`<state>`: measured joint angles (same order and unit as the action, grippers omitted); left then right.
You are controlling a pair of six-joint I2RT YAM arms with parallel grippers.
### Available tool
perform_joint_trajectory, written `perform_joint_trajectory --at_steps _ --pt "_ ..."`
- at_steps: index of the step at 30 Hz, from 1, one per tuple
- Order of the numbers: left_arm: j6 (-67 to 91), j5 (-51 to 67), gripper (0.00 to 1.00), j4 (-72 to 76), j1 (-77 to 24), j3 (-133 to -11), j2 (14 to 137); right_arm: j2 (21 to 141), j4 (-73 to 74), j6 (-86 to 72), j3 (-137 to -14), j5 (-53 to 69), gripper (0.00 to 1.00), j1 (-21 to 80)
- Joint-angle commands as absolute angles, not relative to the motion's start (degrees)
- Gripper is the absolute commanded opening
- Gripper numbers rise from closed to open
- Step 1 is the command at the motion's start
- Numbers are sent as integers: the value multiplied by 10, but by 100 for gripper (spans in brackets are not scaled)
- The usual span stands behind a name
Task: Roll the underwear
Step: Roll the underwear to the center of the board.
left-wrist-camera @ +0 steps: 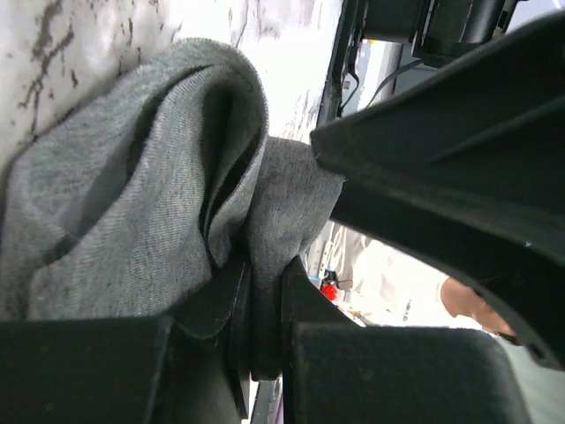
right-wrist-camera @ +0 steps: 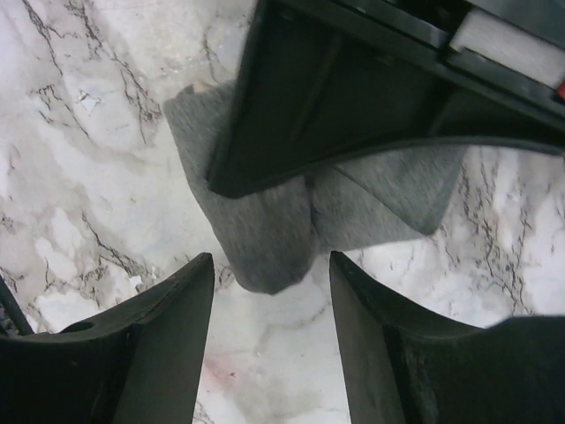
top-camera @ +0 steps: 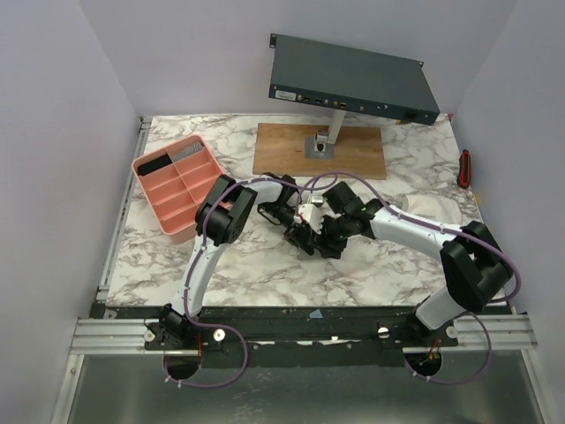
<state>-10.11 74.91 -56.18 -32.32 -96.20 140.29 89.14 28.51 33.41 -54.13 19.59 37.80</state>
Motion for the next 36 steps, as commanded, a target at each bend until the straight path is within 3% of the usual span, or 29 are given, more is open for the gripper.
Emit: perform_joint_trajectory --at_steps 1,6,10,13,17,22,29,36 --pt "-134 734 0 -587 -321 -969 1427 909 254 356 -533 131 58 421" --pt "-137 734 0 -592 -321 -972 1429 934 237 362 -533 118 58 446" --pt "-138 736 0 -596 -320 -974 1430 959 235 364 -534 117 52 452" --pt "-141 736 0 -597 -321 -974 1430 968 230 363 -525 120 42 453" --pt "-146 735 2 -597 -320 -974 1430 978 227 353 -514 130 21 453" --pt "-159 721 21 -595 -318 -966 1420 976 243 338 -506 157 1 453" --pt "-139 695 52 -554 -303 -938 1368 970 272 320 -504 193 1 453" --pt "-119 679 56 -532 -261 -922 1316 968 296 311 -505 230 1 432"
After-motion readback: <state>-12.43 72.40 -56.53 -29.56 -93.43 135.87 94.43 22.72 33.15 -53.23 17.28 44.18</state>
